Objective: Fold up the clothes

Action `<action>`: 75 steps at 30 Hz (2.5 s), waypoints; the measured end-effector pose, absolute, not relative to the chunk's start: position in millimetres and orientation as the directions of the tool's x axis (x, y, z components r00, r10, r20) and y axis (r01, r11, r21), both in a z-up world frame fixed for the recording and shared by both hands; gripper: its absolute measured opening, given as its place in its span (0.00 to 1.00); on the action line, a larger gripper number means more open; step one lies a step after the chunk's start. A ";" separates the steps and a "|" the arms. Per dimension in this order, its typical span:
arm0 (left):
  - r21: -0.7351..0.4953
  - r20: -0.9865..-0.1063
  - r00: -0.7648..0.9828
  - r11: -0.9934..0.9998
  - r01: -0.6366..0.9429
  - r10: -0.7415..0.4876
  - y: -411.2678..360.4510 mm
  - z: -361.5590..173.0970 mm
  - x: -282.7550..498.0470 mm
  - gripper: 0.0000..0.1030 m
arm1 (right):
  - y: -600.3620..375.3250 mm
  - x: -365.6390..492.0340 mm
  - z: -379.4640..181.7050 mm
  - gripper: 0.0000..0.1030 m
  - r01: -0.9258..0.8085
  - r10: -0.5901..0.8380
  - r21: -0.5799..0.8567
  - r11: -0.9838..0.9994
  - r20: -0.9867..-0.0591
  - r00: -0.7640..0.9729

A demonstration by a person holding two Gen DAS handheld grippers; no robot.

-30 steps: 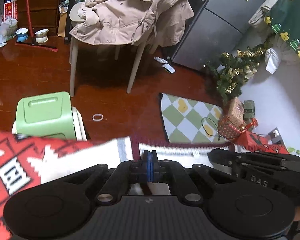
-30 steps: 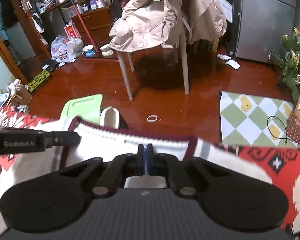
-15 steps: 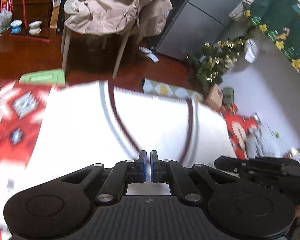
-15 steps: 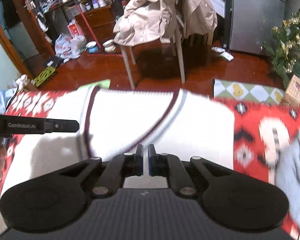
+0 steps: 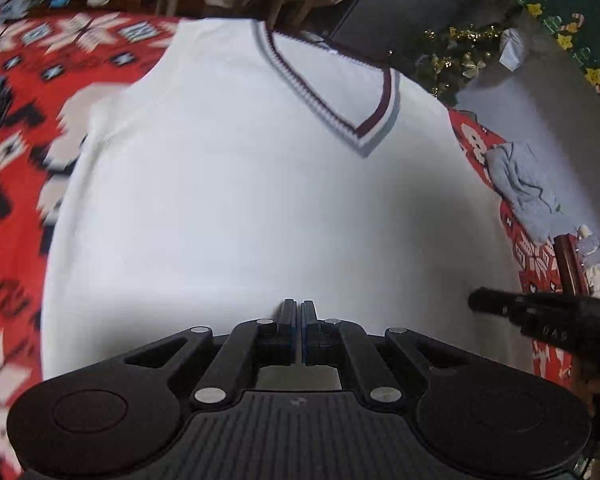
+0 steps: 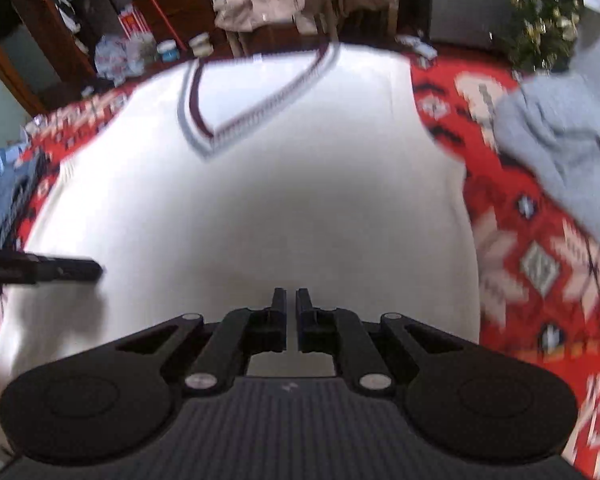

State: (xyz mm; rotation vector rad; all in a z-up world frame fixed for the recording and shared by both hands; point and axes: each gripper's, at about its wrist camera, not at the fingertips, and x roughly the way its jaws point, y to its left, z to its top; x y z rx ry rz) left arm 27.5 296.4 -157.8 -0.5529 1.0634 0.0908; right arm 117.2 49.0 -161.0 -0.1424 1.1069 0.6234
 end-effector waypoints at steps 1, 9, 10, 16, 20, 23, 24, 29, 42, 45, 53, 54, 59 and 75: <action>-0.388 -0.850 0.491 0.857 -0.339 -0.191 297.9 -157.4 23.7 0.03 | 46.0 114.0 -161.6 0.04 -0.533 0.395 0.194 0.824 -0.871 0.292; -0.426 -0.780 0.584 0.874 -0.233 -0.225 282.9 -144.5 71.5 0.04 | 69.9 119.5 -157.7 0.05 -0.599 0.404 0.131 0.790 -0.847 0.347; -0.420 -0.772 0.592 0.885 -0.202 -0.232 275.5 -147.3 77.9 0.04 | 77.3 121.7 -158.8 0.05 -0.609 0.416 0.128 0.783 -0.835 0.359; -0.386 -0.728 0.622 0.922 -0.023 -0.289 234.8 -168.0 78.6 0.04 | 101.1 112.9 -169.9 0.06 -0.665 0.476 0.110 0.739 -0.784 0.399; -0.371 -0.720 0.635 0.928 -0.011 -0.280 231.7 -169.6 62.7 0.04 | 102.2 92.9 -172.3 0.06 -0.688 0.492 0.079 0.721 -0.757 0.429; -0.363 -0.718 0.641 0.932 -0.011 -0.272 230.9 -169.8 50.3 0.04 | 98.1 75.7 -172.6 0.08 -0.696 0.497 0.052 0.716 -0.739 0.456; -0.361 -0.717 0.643 0.933 -0.011 -0.270 230.7 -169.8 46.2 0.04 | 92.9 70.0 -172.1 0.11 -0.685 0.498 0.067 0.725 -0.738 0.455; -0.317 -0.712 0.675 0.946 -0.060 -0.196 222.4 -168.3 -6.4 0.04 | 58.7 33.7 -171.7 0.15 -0.627 0.488 0.120 0.769 -0.744 0.457; -0.281 -0.756 0.643 0.948 -0.148 -0.124 222.4 -162.7 -135.4 0.04 | -49.5 -53.7 -167.1 0.21 -0.580 0.514 0.214 0.786 -0.747 0.421; -0.258 -0.765 0.636 0.954 -0.155 -0.103 222.3 -160.8 -152.9 0.04 | -59.6 -68.7 -167.0 0.21 -0.581 0.504 0.197 0.789 -0.749 0.430; -0.363 -0.762 0.636 0.894 -0.263 -0.122 254.9 -149.8 -195.4 0.05 | -85.6 -86.0 -159.1 0.21 -0.539 0.489 0.210 0.816 -0.749 0.447; -0.391 -0.757 0.639 0.878 -0.276 -0.136 260.2 -147.3 -201.7 0.06 | -91.4 -87.2 -155.4 0.21 -0.527 0.491 0.223 0.820 -0.747 0.449; -0.520 -0.735 0.642 0.789 -0.326 -0.219 281.3 -153.3 -228.6 0.22 | -119.1 -90.2 -142.1 0.26 -0.481 0.516 0.291 0.827 -0.732 0.445; -0.659 -0.664 0.679 0.675 -0.332 -0.315 282.7 -179.7 -239.4 0.28 | -158.5 -93.9 -155.3 0.29 -0.330 0.575 0.472 0.817 -0.709 0.410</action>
